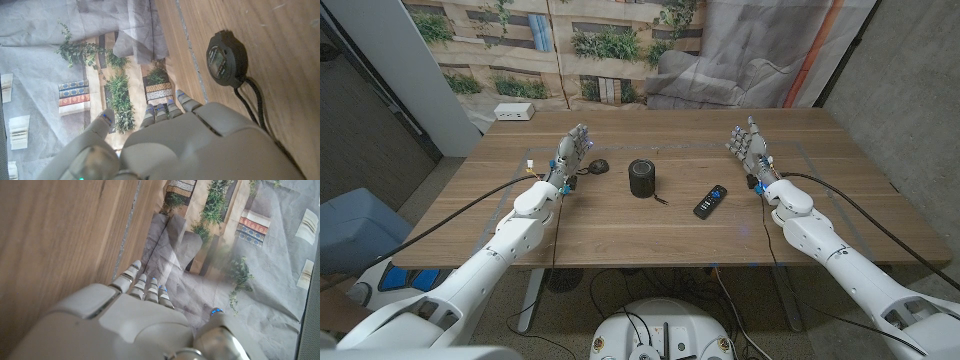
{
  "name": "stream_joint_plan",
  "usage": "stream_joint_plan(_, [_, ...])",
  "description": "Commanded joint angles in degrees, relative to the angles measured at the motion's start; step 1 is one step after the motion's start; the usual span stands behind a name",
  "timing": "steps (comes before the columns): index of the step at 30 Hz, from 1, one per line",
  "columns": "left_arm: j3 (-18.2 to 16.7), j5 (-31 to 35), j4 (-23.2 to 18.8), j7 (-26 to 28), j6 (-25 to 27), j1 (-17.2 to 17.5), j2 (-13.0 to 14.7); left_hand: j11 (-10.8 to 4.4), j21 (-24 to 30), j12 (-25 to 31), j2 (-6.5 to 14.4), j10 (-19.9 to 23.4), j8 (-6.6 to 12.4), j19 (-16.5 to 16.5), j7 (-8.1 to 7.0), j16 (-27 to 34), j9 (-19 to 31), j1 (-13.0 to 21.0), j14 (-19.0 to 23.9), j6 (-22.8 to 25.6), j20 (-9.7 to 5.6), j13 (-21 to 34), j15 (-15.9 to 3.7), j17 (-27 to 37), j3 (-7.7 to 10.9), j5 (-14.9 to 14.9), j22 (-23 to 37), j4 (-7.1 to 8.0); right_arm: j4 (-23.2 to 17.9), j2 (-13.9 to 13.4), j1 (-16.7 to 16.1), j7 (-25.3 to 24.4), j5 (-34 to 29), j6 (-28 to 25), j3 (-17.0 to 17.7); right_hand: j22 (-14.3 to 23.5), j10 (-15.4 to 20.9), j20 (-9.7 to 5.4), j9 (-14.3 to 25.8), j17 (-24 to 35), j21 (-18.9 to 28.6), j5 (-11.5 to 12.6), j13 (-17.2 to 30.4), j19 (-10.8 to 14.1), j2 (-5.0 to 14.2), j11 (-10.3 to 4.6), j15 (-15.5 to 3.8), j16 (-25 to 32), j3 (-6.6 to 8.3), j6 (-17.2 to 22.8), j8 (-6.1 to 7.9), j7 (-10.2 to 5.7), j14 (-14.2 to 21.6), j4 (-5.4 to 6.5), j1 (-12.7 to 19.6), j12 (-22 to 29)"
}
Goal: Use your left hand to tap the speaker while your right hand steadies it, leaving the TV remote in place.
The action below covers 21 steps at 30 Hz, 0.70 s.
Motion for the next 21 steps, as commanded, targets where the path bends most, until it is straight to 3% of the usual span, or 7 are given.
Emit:
stream_joint_plan(1, [0.85,1.6,-1.68,-0.84,2.43,-0.29,2.62,-0.33,0.22,0.18,4.19,0.57,0.25,1.04,-0.1,0.12,0.15,1.38,0.18,0.43,-0.99,0.14,-0.54,0.14,0.77,-0.05,0.04,-1.49,1.53,0.91,0.6,-0.96,-1.2,-0.21,-0.9,0.29,0.44,-0.03,0.3,0.2,0.28,0.38,0.08,0.34,0.99,-0.07,-0.37,0.37,0.38,-0.61,0.28,0.1,-0.27,0.03,-0.13,0.35])
stream_joint_plan(6, [1.12,2.44,-1.67,-2.21,1.55,-0.57,3.48,-0.78,-0.09,0.09,3.19,1.26,0.38,1.3,-0.49,-0.01,0.16,2.74,0.56,1.2,-1.26,0.16,-1.16,0.15,1.18,-0.47,0.0,-4.14,2.12,0.96,1.01,-1.19,-1.91,0.02,-1.17,0.28,0.37,-0.02,0.29,0.1,0.31,0.39,0.07,0.29,0.99,-0.09,-0.37,0.4,0.37,-0.68,0.24,0.06,-0.3,0.05,-0.14,0.36])
stream_joint_plan(10, [1.25,2.61,-2.95,-3.24,2.24,-0.42,4.73,-1.22,-0.36,-0.04,2.1,1.82,0.49,1.48,-0.97,-0.11,0.16,4.56,0.7,1.5,-1.48,0.18,-1.8,0.18,1.6,-0.89,-0.01,-7.57,2.53,1.12,1.25,-1.38,-2.24,0.41,-1.22,0.28,0.32,-0.07,0.29,0.03,0.31,0.4,0.06,0.21,0.99,-0.06,-0.37,0.42,0.36,-0.77,0.21,-0.12,-0.34,0.05,-0.15,0.36])
stream_joint_plan(13, [1.12,0.63,-2.66,-7.11,1.84,-0.47,5.08,-1.73,-0.56,-0.15,1.43,2.29,0.74,1.54,-1.97,-0.17,0.18,6.46,0.68,2.0,-1.56,0.19,-2.37,0.21,1.95,-1.1,-0.01,-10.92,3.39,1.53,1.69,-1.38,-2.62,0.99,-1.41,0.28,0.31,-0.08,0.29,-0.07,0.33,0.42,0.05,0.15,1.0,-0.15,-0.43,0.45,0.36,-0.81,0.19,-0.11,-0.4,0.07,-0.16,0.39])
stream_joint_plan(18, [1.81,0.99,-3.39,-9.96,2.75,-0.86,6.88,-2.32,-0.78,-0.4,0.69,2.06,0.6,1.17,-1.99,-0.31,0.18,8.01,0.11,1.56,-1.97,0.22,-2.81,0.25,1.98,-1.12,0.01,-13.67,4.0,1.92,2.1,-1.45,-3.25,1.47,-1.81,0.28,0.25,-0.06,0.29,-0.19,0.36,0.44,0.04,0.09,1.03,-0.21,-0.54,0.48,0.36,-0.85,0.18,-0.12,-0.46,0.08,-0.16,0.4])
stream_joint_plan(21, [2.18,1.19,-3.58,-11.8,2.92,-1.16,7.82,-2.53,-0.84,-0.45,0.45,1.96,0.57,1.01,-2.18,-0.35,0.18,8.44,-0.13,1.41,-2.07,0.22,-2.98,0.26,1.92,-1.14,0.02,-14.37,4.13,1.94,2.2,-1.48,-3.56,1.66,-1.95,0.28,0.23,-0.08,0.29,-0.25,0.36,0.46,0.03,0.04,1.05,-0.25,-0.58,0.49,0.37,-0.9,0.16,-0.1,-0.48,0.08,-0.15,0.41])
